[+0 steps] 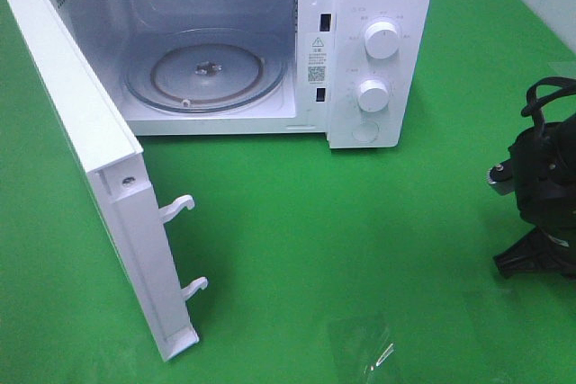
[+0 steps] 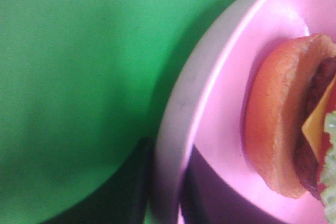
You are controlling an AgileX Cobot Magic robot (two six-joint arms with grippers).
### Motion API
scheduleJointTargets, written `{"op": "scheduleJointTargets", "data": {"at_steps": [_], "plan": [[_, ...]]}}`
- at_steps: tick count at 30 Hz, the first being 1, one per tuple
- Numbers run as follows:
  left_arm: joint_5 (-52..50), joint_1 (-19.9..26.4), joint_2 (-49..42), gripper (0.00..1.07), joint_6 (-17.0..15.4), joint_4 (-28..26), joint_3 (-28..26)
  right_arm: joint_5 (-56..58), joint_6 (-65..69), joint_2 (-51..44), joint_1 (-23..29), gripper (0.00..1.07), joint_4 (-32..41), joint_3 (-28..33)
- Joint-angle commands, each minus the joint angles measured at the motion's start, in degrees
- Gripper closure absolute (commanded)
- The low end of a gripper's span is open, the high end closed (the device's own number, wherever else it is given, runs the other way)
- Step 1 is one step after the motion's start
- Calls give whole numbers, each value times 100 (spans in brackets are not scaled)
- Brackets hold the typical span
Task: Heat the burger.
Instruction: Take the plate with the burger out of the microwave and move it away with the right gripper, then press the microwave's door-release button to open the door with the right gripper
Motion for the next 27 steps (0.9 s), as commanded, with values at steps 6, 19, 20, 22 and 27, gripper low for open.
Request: {"op": "scheduleJointTargets", "data": {"at_steps": [6, 19, 20, 22, 27], "plan": [[-74, -6, -109, 7, -11, -17, 17, -46, -413, -814, 6, 58, 665, -23], [-74, -6, -109, 7, -11, -17, 17, -980, -3363, -3610, 6, 40, 2762, -23], [-74, -6, -109, 7, -11, -17, 17, -951, -4097, -4057, 6, 35, 3220, -23], [-74, -6, -109, 7, -11, -17, 17, -785, -4721, -4418, 6, 30, 3696, -23], [-74, -6, -109, 7, -11, -17, 17, -355, -5712, -5128, 6, 27, 4486, -23]]}}
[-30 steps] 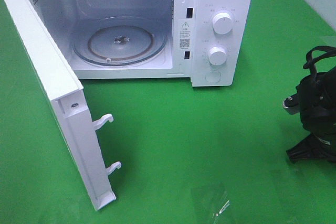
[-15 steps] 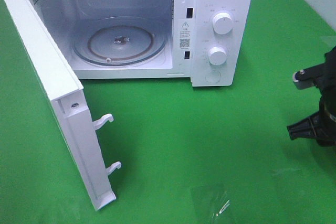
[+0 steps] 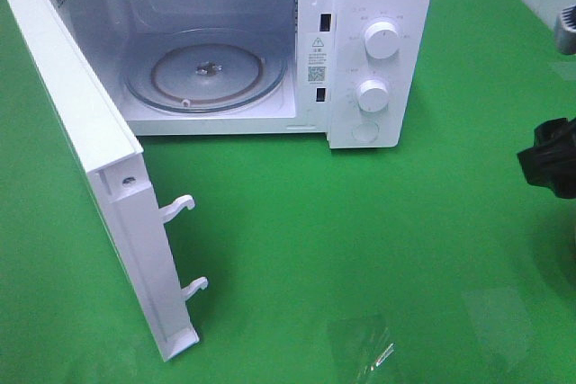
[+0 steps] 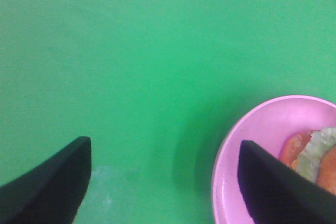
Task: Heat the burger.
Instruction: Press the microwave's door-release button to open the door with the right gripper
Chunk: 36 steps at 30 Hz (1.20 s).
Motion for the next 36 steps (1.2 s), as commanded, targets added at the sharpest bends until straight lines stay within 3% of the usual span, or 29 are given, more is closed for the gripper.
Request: {"op": "scheduleJointTargets", "data": {"at_steps": [1, 4, 15, 27, 31, 33, 36], "plan": [[-74, -6, -109, 7, -11, -17, 17, 682, -1329, -974, 6, 28, 1066, -17], [-74, -6, -109, 7, -11, -17, 17, 1352, -1581, -1696, 6, 29, 1473, -17], [-74, -6, -109, 7, -11, -17, 17, 2286, -1942, -2997, 6, 30, 1925, -17], [-74, -6, -109, 7, -11, -17, 17, 2406, -1914, -4188, -74, 31, 1942, 476], [-74, -6, -109, 7, -11, -17, 17, 2326, -1971, -4670, -556, 31, 2086, 693], [-74, -6, -109, 7, -11, -17, 17, 2320, -2366, -5185, -1157, 31, 2355, 693], [-74, -6, -109, 7, -11, -17, 17, 2320, -2447, -5329, -1289, 31, 2424, 693]]}}
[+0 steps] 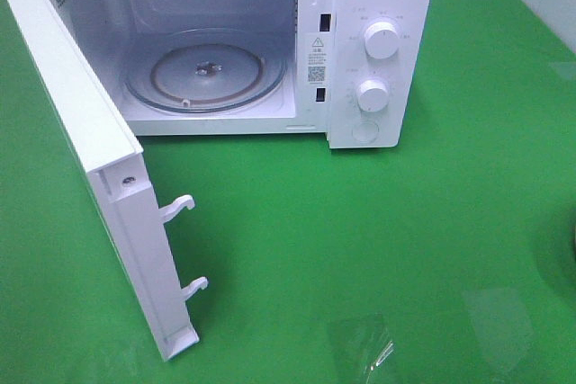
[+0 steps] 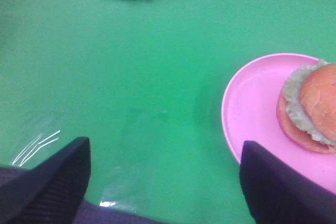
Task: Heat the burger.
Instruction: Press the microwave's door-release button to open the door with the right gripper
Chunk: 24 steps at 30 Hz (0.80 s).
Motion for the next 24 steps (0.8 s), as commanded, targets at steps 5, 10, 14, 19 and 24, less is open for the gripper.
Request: {"op": "scheduleJointTargets", "data": {"at_steps": [5, 10, 14, 19, 24], "plan": [[-74, -6, -109, 7, -11, -17, 17, -80, -693, -1163, -911, 31, 647, 29], [-74, -6, -97, 7, -11, -17, 17, -80, -688, -1341, -1100, 31, 676, 29], [-74, -6, -86, 7, -11, -11, 17, -80, -676, -1341, -1100, 31, 670, 29], [-74, -6, -86, 7, -11, -11, 17, -80, -676, -1341, -1100, 31, 670, 29], [-74, -6, -86, 7, -11, -11, 17, -80, -676, -1341, -1100, 31, 670, 29]]}}
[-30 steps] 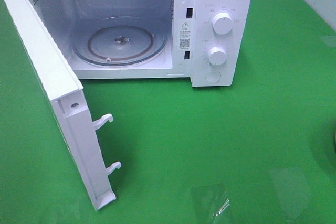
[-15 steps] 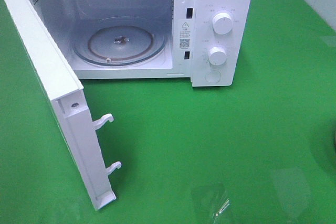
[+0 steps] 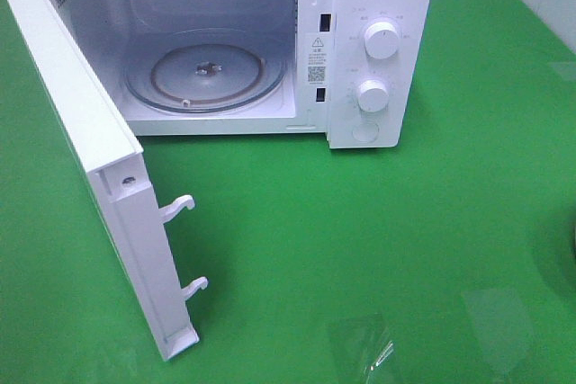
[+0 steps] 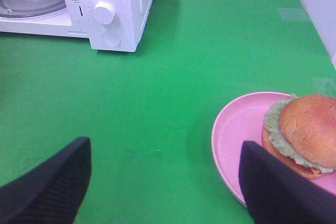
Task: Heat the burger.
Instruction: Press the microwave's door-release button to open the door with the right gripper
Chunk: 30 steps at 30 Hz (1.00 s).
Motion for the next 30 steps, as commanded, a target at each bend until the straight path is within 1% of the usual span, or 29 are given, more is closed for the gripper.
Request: {"op": "scheduleJointTargets", "data": {"at_steps": [1, 30], "plan": [[-74, -6, -86, 7, -11, -11, 17, -57, -46, -138, -46, 31, 23, 29], [-74, -6, -86, 7, -11, -6, 17, -57, -46, -138, -46, 31, 23, 29]]}}
